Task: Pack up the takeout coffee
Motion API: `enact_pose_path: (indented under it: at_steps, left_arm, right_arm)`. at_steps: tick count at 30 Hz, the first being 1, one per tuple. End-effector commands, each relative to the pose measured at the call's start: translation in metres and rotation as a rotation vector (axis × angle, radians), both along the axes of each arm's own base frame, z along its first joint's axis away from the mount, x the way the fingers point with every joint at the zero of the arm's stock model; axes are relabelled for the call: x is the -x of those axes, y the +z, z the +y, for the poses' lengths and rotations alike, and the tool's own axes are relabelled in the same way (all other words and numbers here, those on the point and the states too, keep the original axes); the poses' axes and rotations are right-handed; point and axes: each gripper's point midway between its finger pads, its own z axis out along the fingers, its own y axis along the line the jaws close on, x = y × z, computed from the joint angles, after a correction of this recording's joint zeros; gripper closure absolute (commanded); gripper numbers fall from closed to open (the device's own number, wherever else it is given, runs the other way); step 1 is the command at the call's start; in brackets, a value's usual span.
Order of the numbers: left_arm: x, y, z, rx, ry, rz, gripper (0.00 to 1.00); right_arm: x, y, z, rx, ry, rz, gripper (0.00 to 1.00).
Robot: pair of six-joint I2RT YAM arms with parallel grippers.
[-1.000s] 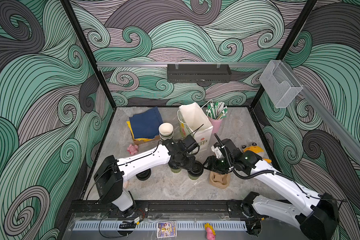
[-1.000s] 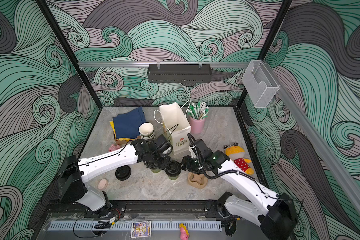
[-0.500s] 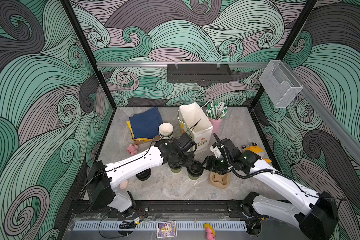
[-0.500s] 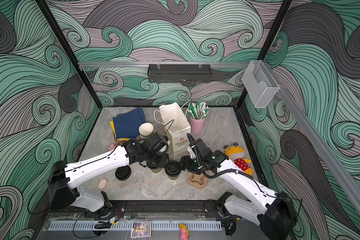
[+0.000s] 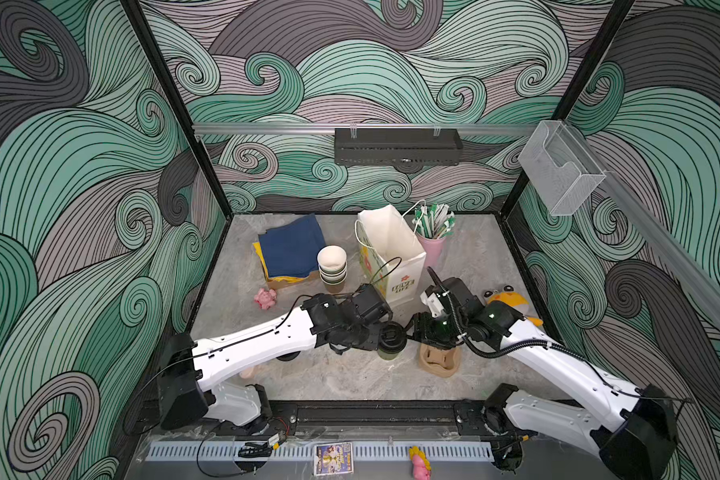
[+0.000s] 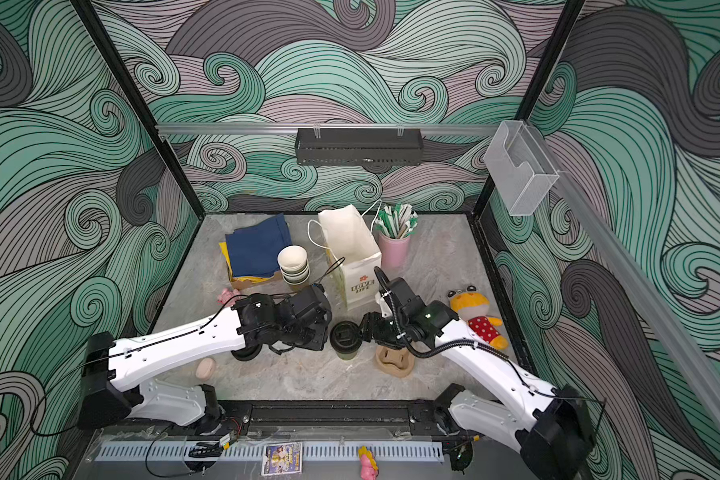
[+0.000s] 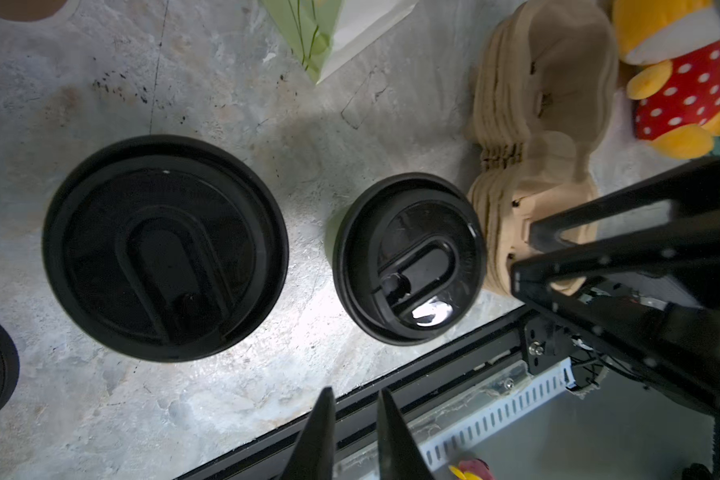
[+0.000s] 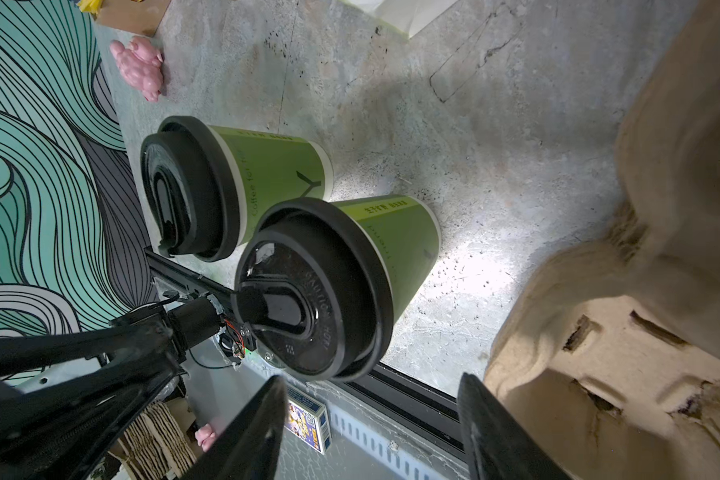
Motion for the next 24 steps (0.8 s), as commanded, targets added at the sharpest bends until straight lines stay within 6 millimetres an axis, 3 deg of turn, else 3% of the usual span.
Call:
enact_pose_path:
  at_steps: [1, 9, 24]
  left_arm:
    - [-0.001, -0.007, 0.002, -0.037, 0.02, 0.003, 0.78]
    - [-0.005, -0.025, 0.002, -0.104, 0.036, 0.026, 0.77]
    - [-0.013, -0.017, -0.012, -0.056, 0.028, 0.007, 0.77]
  right_arm:
    - [0.005, 0.002, -0.002, -0.004, 0.012, -0.002, 0.33]
    - [-0.001, -0.002, 0.007, -0.029, 0.007, 0.005, 0.33]
    - [-0.004, -0.009, 0.018, -0.039, 0.032, 0.042, 0.38]
